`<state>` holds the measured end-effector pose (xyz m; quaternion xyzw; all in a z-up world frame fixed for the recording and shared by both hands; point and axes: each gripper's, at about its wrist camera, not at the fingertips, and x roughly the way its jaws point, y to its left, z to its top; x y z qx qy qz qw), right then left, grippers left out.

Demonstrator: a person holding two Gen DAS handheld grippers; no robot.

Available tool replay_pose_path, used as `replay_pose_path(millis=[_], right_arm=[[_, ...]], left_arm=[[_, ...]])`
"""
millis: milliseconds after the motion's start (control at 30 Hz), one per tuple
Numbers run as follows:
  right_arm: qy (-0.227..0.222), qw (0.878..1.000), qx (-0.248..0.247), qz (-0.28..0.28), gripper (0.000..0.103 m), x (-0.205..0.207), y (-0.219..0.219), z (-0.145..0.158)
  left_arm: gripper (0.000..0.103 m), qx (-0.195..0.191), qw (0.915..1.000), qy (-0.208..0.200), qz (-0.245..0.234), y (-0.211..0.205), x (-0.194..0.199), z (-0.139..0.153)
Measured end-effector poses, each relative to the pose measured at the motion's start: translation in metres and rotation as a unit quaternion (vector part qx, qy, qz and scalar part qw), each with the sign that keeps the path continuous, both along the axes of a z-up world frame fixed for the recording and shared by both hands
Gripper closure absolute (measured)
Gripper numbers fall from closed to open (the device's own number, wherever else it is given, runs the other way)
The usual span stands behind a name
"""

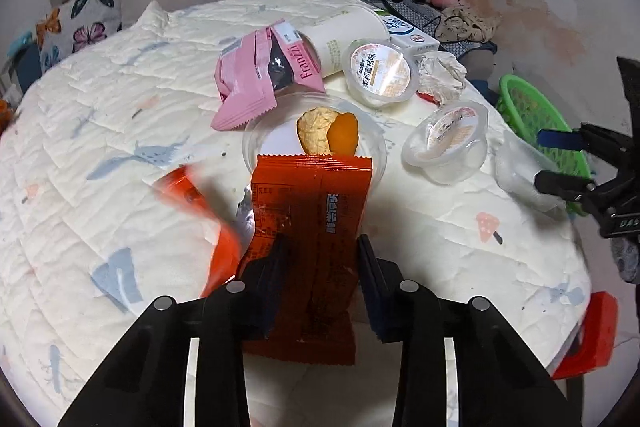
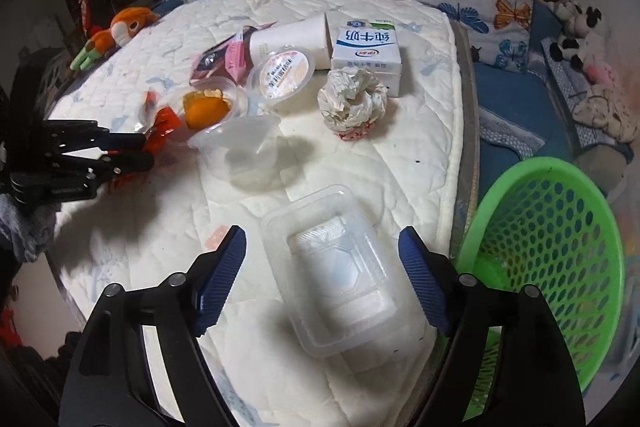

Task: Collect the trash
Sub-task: 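Grasp clear plastic tray with right gripper while left grasps orange snack packet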

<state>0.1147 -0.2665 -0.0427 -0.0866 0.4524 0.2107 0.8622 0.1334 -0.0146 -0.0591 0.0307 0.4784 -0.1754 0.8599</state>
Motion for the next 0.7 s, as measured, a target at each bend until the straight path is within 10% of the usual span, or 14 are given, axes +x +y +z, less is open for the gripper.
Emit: replay_pose_path(millis=[700], right_arm=[[-0.012,0.999,0.021,-0.023,0.042,-0.021,-0.004,0.006]], left_arm=[[0.09,-0.043,0.9975,-0.051,-0.023,0.002,-0.03,0.048]])
